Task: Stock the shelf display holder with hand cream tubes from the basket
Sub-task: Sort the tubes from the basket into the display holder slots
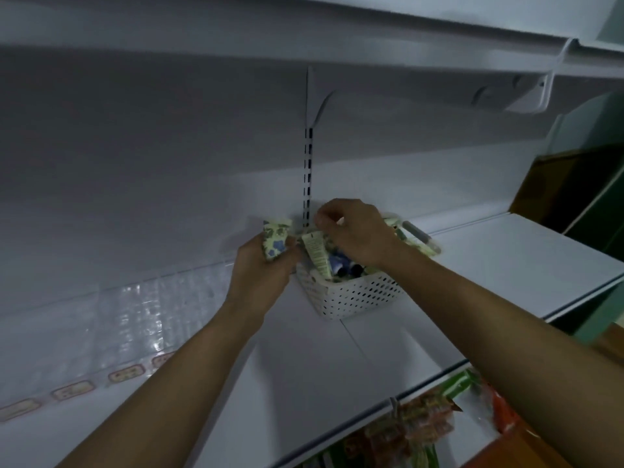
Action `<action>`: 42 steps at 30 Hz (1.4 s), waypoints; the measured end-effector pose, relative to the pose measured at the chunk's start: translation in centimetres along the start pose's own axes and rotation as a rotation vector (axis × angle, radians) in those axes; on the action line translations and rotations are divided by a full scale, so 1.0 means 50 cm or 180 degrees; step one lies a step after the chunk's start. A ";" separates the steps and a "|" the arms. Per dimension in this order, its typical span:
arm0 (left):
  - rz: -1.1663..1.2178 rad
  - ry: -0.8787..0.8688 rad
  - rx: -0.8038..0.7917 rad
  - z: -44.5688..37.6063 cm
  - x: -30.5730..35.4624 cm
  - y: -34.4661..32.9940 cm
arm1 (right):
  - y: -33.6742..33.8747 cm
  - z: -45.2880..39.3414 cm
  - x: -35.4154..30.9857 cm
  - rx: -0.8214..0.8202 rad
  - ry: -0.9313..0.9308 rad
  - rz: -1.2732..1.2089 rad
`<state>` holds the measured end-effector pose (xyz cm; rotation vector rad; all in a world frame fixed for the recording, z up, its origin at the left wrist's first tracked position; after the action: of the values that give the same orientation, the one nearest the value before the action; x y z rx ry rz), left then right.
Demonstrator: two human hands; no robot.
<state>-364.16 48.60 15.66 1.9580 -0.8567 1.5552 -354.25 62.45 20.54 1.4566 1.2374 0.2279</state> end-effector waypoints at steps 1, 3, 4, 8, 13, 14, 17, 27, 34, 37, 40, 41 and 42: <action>0.0052 0.0095 0.0072 0.000 -0.008 0.009 | -0.024 -0.008 0.002 -0.0200 -0.0030 0.0207; 0.0046 0.0133 0.0165 -0.002 -0.016 0.020 | -0.050 -0.017 0.004 -0.0311 -0.0092 0.0262; 0.0025 0.0090 0.0162 -0.002 -0.014 0.020 | -0.047 -0.020 0.003 -0.0177 -0.0087 0.0196; -0.0164 -0.0251 -0.0105 -0.013 0.008 0.002 | 0.021 -0.022 -0.022 0.0653 0.0043 -0.0421; 0.0113 -0.0376 -0.0252 -0.018 0.040 -0.028 | 0.043 -0.033 -0.044 0.0587 0.0137 -0.1316; 0.0169 -0.0334 -0.0276 -0.018 0.040 -0.030 | 0.037 -0.035 -0.042 0.0527 0.0078 -0.1413; 0.0334 -0.0156 -0.0182 -0.020 0.026 -0.019 | 0.013 -0.038 -0.023 0.0293 -0.0175 -0.1049; 0.0280 0.0199 0.0035 -0.041 -0.024 0.002 | -0.056 -0.028 0.018 -0.0757 -0.0087 0.1003; 0.0314 -0.0230 -0.0072 -0.043 0.000 -0.012 | -0.001 -0.024 -0.019 -0.0212 -0.0428 -0.1752; 0.0165 -0.0227 -0.0122 -0.054 0.004 -0.020 | -0.013 -0.023 -0.022 -0.0414 -0.0583 -0.2123; 0.0010 0.0014 -0.0046 -0.060 -0.008 -0.011 | -0.011 -0.050 0.021 0.0017 -0.0308 -0.0571; 0.0064 0.0126 -0.0027 -0.061 -0.017 -0.008 | -0.015 -0.057 0.028 -0.0027 -0.0114 0.0179; 0.0126 0.0209 0.0000 -0.063 -0.025 -0.003 | -0.029 -0.061 0.036 -0.0254 0.0018 0.0773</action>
<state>-366.31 51.16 15.18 1.8895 -0.8733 1.6326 -356.48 65.35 19.49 1.5362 1.0426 0.4407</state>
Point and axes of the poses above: each hand's wrist, its own z-axis away from the middle knuckle, its own y-axis out of the back of the hand, x = y × z, the point moved 6 cm from there along -z, towards the middle knuckle, and after that the axes turned 6 degrees about z, right-handed, at the moved point
